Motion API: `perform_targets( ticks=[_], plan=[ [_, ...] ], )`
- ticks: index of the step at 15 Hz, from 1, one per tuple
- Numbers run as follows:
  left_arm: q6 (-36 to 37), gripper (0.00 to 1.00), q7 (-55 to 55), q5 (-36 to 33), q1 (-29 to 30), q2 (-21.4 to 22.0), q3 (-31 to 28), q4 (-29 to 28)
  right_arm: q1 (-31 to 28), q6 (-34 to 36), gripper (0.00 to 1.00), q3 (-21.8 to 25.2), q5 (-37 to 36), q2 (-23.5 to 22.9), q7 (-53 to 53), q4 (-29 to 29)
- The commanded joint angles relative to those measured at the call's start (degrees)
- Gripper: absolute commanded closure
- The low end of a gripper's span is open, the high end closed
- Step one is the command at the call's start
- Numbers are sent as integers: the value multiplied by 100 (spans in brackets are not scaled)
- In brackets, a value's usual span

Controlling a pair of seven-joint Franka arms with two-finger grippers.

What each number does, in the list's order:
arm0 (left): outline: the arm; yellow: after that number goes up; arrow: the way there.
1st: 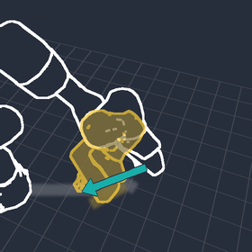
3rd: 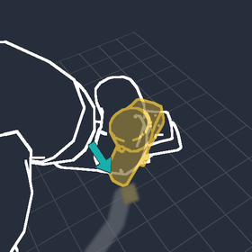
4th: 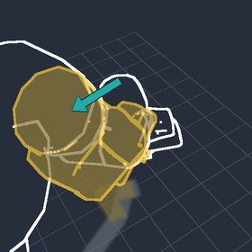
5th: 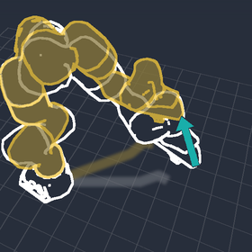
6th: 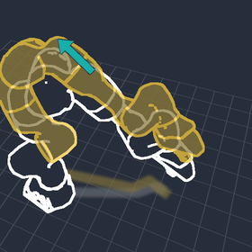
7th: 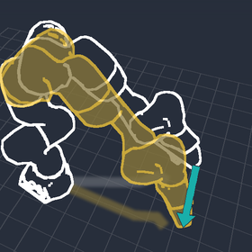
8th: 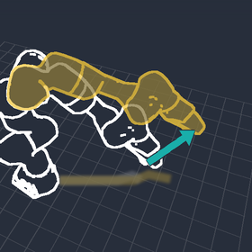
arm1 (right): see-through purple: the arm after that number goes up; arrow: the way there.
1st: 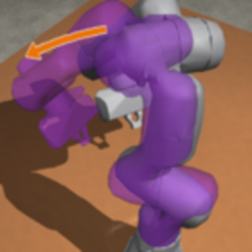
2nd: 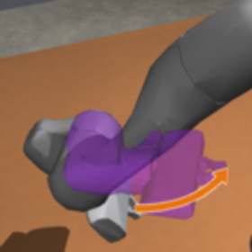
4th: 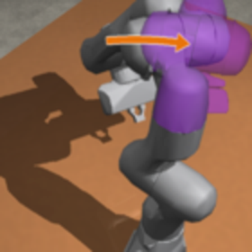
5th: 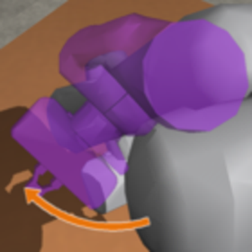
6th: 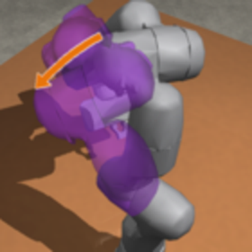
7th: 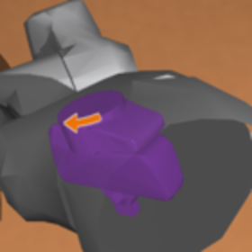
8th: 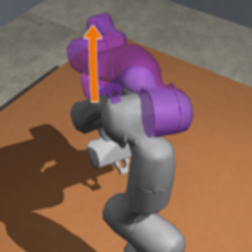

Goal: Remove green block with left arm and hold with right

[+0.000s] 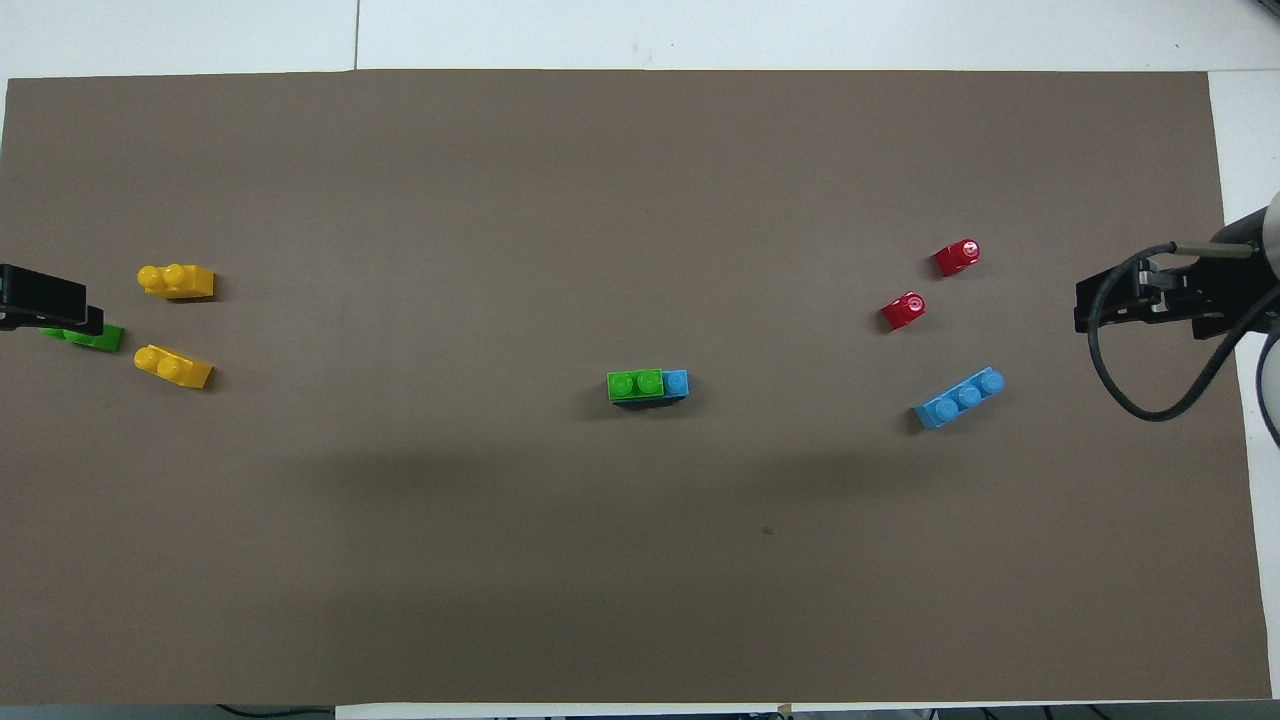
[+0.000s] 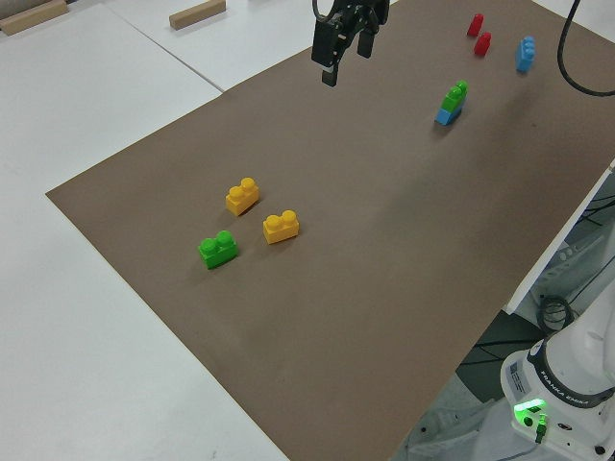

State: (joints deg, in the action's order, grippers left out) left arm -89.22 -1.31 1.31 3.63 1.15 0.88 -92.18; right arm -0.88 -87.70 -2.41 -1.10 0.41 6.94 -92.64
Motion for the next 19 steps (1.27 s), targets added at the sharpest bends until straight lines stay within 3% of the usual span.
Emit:
perform_targets(
  ticks=[1, 19],
  plan=[
    [-60, 0, -62, -60, 59, 61, 35, -46, -61, 34, 0, -23, 84, 64, -176, -35],
    [-130, 0, -53, -69, -37, 176, 62, -310, -87, -247, 0, 4, 84, 178, 255, -70]
  ],
)
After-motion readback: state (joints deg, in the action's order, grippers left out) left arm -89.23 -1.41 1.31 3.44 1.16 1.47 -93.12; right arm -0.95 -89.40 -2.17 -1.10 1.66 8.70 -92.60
